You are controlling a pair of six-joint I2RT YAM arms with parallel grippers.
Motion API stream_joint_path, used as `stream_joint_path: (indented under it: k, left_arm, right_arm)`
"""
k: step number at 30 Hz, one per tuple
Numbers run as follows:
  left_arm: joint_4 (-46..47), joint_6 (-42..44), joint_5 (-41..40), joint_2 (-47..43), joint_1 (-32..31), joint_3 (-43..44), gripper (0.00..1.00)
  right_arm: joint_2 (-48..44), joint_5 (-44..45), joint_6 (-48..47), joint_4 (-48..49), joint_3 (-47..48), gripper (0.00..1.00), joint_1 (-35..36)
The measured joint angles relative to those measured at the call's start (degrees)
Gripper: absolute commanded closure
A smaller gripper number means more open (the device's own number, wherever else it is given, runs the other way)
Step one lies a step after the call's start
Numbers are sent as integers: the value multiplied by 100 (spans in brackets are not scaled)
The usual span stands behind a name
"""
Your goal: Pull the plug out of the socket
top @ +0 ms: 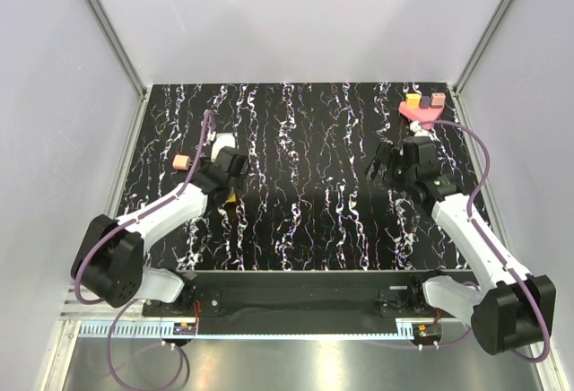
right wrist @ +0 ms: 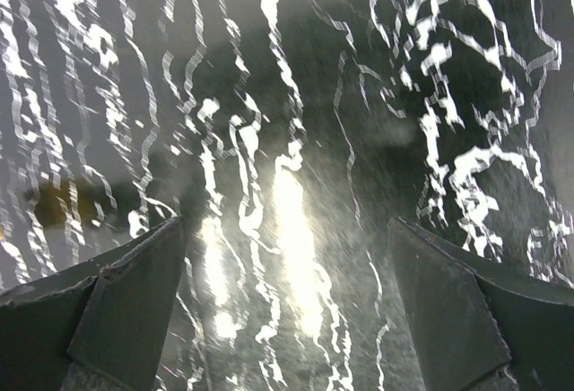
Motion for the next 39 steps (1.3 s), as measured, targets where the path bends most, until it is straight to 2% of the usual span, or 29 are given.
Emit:
stream_joint_path:
  k: [5, 10, 13, 14, 16, 17, 19, 23, 24, 27, 30, 36, 39]
  left_arm:
    - [680, 546, 341, -2, 498, -520, 100]
    - [905, 837, 529, 24, 732, -616, 99]
    - [892, 922, 551, 170, 763, -476, 86]
    - [890, 927, 551, 251, 767, -415, 76]
    - [894, 927, 560, 389, 778, -334, 70]
    - [890, 922, 560, 444, 782, -315, 62]
    - [852, 905, 555, 509, 798, -284, 54]
    - [791, 844, 560, 505, 859, -267, 32]
    - [780, 835, 555, 501, 874, -267, 18]
    - [697, 769, 553, 407, 881, -264, 2]
    - [522, 745, 557, 195, 887, -129, 1]
    - [258, 706, 605, -160, 887, 713, 1]
    - [501, 623, 981, -317, 883, 1113, 1]
  right_arm:
    - [555, -24, 4, 7, 627, 0, -120]
    - [1182, 31, 0, 7, 990, 0, -293]
    - [1611, 42, -7, 7, 1244, 0, -483]
    - [1764, 46, -7, 9, 1342, 0, -568]
    - [2046, 46, -9, 28, 1530, 0, -745]
    - [2190, 44, -20, 48, 1628, 0, -841]
    - [2417, 44, -48, 83, 1764, 0, -1023]
    - [2826, 35, -96, 151, 1961, 0, -1523]
    - [2938, 24, -94, 157, 2020, 0, -1687]
    - [3340, 0, -81, 210, 2260, 0, -2135]
    - [3792, -17, -37, 262, 2625, 0, -2516]
    - [4312, -474, 415, 470, 3252, 1, -3084]
    - [4610, -675, 767, 916, 3475, 4, -3289]
